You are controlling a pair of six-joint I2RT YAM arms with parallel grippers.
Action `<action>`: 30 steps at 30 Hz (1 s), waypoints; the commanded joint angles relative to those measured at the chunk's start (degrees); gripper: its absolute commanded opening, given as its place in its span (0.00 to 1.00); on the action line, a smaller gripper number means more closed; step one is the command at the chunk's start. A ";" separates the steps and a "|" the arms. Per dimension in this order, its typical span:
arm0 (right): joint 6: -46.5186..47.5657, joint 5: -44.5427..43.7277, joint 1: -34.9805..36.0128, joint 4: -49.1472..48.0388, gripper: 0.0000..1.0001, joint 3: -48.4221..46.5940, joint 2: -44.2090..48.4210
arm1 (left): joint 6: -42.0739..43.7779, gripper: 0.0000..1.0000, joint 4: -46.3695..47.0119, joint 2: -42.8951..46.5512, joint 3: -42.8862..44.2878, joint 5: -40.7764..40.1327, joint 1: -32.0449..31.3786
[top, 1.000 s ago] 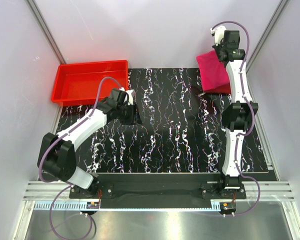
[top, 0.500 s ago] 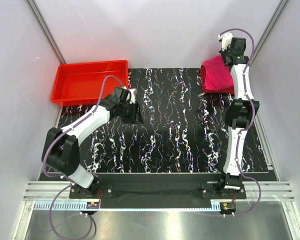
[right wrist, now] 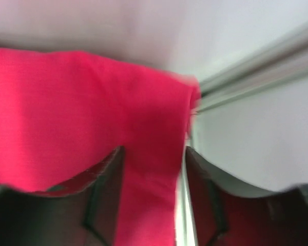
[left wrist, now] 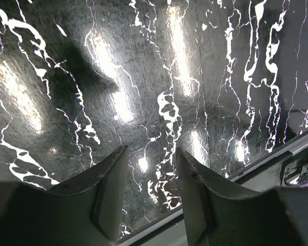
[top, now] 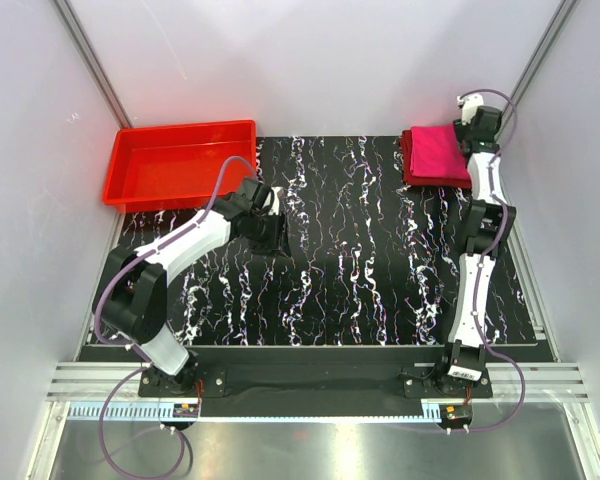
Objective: Fold and stack the t-shirts
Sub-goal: Neatly place the folded tshirt to the corner, then reset both grippers
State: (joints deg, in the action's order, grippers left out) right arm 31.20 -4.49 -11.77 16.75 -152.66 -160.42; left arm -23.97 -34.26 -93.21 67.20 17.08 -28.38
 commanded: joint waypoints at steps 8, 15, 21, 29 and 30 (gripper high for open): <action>-10.54 -4.73 -1.15 -1.67 0.81 -2.20 14.05 | -1.34 0.46 -3.62 3.47 8.12 -3.10 -2.73; -25.09 -1.43 -1.15 16.37 1.00 8.58 31.63 | -3.46 0.47 -3.09 9.88 8.92 -2.93 -3.87; -43.72 19.55 -1.06 18.94 1.00 35.72 52.73 | -5.91 0.49 -0.38 17.17 2.77 1.01 -3.87; -71.09 39.29 5.52 3.47 1.00 80.71 77.26 | -20.04 0.60 16.66 34.83 -20.39 4.54 -4.05; -71.89 39.38 9.10 2.94 1.00 83.81 79.19 | -21.37 0.61 19.90 36.68 -22.70 4.71 -4.05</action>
State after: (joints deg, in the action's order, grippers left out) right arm -29.50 26.17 -8.60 22.90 -77.69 -84.20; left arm -37.74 -25.58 -61.45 50.46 19.03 -32.21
